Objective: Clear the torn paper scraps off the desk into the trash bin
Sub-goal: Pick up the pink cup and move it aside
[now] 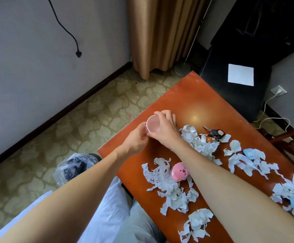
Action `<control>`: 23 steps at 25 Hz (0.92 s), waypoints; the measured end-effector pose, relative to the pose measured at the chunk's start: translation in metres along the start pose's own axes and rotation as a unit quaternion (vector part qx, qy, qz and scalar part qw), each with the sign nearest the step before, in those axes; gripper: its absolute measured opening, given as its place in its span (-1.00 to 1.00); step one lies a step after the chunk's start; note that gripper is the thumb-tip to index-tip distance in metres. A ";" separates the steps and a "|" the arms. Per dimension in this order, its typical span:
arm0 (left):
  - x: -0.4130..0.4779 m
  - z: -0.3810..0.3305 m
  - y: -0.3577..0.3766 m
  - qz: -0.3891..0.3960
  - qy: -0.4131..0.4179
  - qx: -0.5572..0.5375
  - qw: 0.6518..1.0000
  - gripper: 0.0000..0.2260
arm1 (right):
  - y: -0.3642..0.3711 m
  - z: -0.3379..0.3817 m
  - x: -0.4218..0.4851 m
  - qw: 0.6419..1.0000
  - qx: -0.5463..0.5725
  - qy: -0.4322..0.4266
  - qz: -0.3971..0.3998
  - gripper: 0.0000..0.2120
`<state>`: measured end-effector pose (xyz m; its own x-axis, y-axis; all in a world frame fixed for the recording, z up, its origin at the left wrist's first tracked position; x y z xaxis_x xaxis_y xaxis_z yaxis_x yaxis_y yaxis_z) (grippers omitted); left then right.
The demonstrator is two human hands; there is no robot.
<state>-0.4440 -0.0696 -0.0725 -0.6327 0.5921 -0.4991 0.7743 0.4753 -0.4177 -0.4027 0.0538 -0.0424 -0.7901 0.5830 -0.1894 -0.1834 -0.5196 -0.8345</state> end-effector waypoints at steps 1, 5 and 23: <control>0.000 0.001 0.000 -0.003 -0.004 0.006 1.000 -0.50 | 0.001 0.001 0.000 1.000 0.001 -0.003 0.003 -0.18; -0.005 0.002 -0.004 -0.007 0.006 0.032 0.999 -0.47 | 0.001 0.001 -0.005 1.000 0.013 -0.008 0.013 -0.19; -0.090 -0.019 0.005 -0.088 0.027 0.077 0.993 -0.45 | -0.054 -0.047 -0.102 0.999 0.038 0.005 -0.001 -0.39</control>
<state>-0.3825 -0.1083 -0.0156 -0.7539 0.5440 -0.3685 0.6381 0.4723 -0.6081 -0.2844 0.0523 -0.0023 -0.7837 0.5903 -0.1933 -0.2291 -0.5640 -0.7934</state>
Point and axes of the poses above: each hand's wrist, its own x-axis towards the middle knuckle, its own y-axis out of the palm, z = x × y, the point moved 9 cm from there along x, towards the middle knuckle, and after that the axes turned 10 degrees about -z, right-handed, at the moved point
